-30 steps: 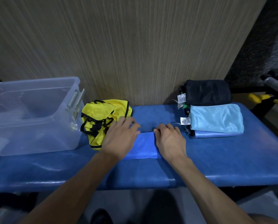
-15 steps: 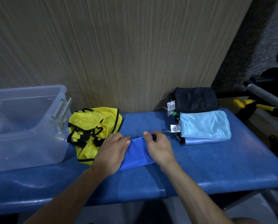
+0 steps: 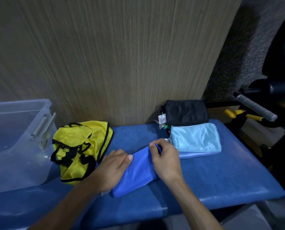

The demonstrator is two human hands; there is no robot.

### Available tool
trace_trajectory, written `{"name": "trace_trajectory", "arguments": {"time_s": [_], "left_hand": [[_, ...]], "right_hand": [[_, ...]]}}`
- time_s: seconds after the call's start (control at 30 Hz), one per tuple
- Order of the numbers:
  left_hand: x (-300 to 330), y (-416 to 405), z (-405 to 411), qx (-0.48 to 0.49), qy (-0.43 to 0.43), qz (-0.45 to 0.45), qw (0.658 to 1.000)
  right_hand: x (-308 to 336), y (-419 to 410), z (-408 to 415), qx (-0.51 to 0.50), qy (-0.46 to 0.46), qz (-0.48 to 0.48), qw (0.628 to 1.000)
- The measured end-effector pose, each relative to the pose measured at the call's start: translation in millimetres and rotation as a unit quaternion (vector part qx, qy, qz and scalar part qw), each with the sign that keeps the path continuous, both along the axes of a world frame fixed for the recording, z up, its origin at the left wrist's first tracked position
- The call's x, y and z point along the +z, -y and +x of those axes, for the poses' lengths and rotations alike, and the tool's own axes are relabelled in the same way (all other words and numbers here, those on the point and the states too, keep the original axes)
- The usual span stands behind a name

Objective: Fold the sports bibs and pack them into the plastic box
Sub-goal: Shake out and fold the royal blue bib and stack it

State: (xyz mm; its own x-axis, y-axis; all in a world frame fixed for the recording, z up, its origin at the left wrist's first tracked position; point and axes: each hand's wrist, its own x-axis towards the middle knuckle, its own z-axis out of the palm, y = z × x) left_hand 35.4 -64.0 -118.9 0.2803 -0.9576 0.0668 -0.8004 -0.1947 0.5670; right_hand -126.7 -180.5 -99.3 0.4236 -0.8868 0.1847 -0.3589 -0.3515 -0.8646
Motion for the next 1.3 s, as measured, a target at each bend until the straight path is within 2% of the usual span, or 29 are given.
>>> {"name": "trace_trajectory", "arguments": {"time_s": [0.1,0.23,0.37,0.5,0.67,0.73,0.8,0.87,0.93,1.0,1.03,1.1,1.17,1.2,1.23,1.3], "left_hand": [[20,5,-9,-0.028,-0.139,-0.015,0.990],[44,17,-18,-0.077,-0.182,-0.028,0.980],[60,48,-32,-0.067,-0.282,-0.068,0.955],[74,108,-43,-0.009,-0.235,-0.160,0.959],[99,189,-49,0.066,-0.249,-0.232,0.938],[108,206,-52,0.120,-0.203,-0.226,0.945],[107,211,-55,0.141,-0.012,-0.246,0.959],[100,208,-63,0.076,0.181,-0.259,0.946],[85,210,-66,0.005,0.274,-0.188,0.943],[68,213,-61,0.000,0.303,-0.117,0.946],[62,214,-58,0.006,0.304,-0.103,0.947],[57,217,-56,0.011,0.290,-0.100,0.952],[59,218,-56,0.002,0.279,-0.089,0.956],[62,219,-57,-0.001,0.279,-0.083,0.957],[64,219,-57,-0.005,0.278,-0.075,0.958],[65,220,-57,-0.014,0.248,-0.052,0.967]], "right_hand": [[12,6,-18,-0.009,0.021,-0.045,0.999],[25,21,-42,-0.042,0.046,-0.065,0.996],[37,50,-62,-0.096,0.088,-0.061,0.990],[52,79,-71,-0.089,0.103,-0.063,0.989],[79,148,-68,-0.096,0.052,-0.172,0.979],[87,178,-57,-0.102,0.033,-0.166,0.980],[88,202,-44,-0.100,0.006,-0.159,0.982],[81,219,-35,-0.076,-0.032,-0.158,0.984],[74,227,-29,-0.051,-0.064,-0.161,0.984],[70,231,-28,-0.035,-0.107,-0.199,0.973],[70,230,-29,-0.042,-0.148,-0.246,0.957],[72,227,-33,-0.061,-0.226,-0.373,0.898],[71,226,-38,-0.018,-0.248,-0.476,0.844],[69,226,-40,0.020,-0.261,-0.499,0.826],[65,228,-43,0.057,-0.275,-0.494,0.823],[58,232,-49,0.102,-0.274,-0.433,0.853]]}}
